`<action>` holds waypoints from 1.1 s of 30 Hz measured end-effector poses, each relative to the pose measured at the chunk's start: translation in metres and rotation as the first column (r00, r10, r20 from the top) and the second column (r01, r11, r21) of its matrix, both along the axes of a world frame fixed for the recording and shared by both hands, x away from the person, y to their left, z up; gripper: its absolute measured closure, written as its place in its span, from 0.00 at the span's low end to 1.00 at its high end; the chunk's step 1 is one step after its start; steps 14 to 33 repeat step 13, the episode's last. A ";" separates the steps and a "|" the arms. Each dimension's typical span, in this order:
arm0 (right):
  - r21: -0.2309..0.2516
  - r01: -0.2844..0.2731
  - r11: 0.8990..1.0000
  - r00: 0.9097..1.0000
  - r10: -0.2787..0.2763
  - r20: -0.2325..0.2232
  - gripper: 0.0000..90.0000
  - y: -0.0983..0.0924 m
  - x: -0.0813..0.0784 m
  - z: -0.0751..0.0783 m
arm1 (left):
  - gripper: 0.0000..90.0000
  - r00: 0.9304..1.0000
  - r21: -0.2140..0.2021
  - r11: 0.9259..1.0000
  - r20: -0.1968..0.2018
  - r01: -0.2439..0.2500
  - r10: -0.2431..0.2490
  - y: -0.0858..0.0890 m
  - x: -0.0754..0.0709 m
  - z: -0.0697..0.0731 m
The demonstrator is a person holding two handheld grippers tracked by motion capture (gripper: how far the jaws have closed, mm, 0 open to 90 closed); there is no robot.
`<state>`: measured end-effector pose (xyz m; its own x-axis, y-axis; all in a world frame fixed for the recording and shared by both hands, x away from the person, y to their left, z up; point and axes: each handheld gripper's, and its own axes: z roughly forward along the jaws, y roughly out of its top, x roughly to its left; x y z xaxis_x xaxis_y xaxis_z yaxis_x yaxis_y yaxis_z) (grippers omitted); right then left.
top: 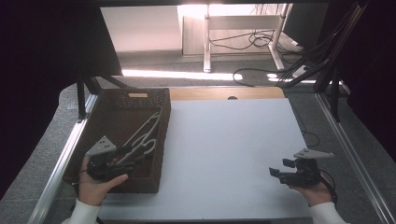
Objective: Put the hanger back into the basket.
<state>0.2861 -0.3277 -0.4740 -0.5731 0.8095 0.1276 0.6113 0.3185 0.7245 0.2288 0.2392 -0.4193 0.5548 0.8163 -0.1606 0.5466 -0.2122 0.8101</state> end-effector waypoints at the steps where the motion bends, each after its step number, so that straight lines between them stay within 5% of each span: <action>1: -0.004 -0.010 1.000 1.000 0.010 0.001 0.31 0.001 0.000 0.000 | 0.38 1.000 0.000 1.000 0.003 0.000 0.000 0.000 0.000 0.000; 12: -0.018 -0.064 0.998 0.998 0.065 0.015 0.27 0.011 0.004 -0.003 | 0.36 1.000 0.019 1.000 0.012 -0.011 0.010 0.001 -0.002 -0.005; 33: -0.014 -0.063 0.998 0.998 0.064 0.017 0.27 0.011 0.004 -0.003 | 0.36 1.000 0.022 1.000 0.012 -0.013 0.013 0.002 -0.002 -0.005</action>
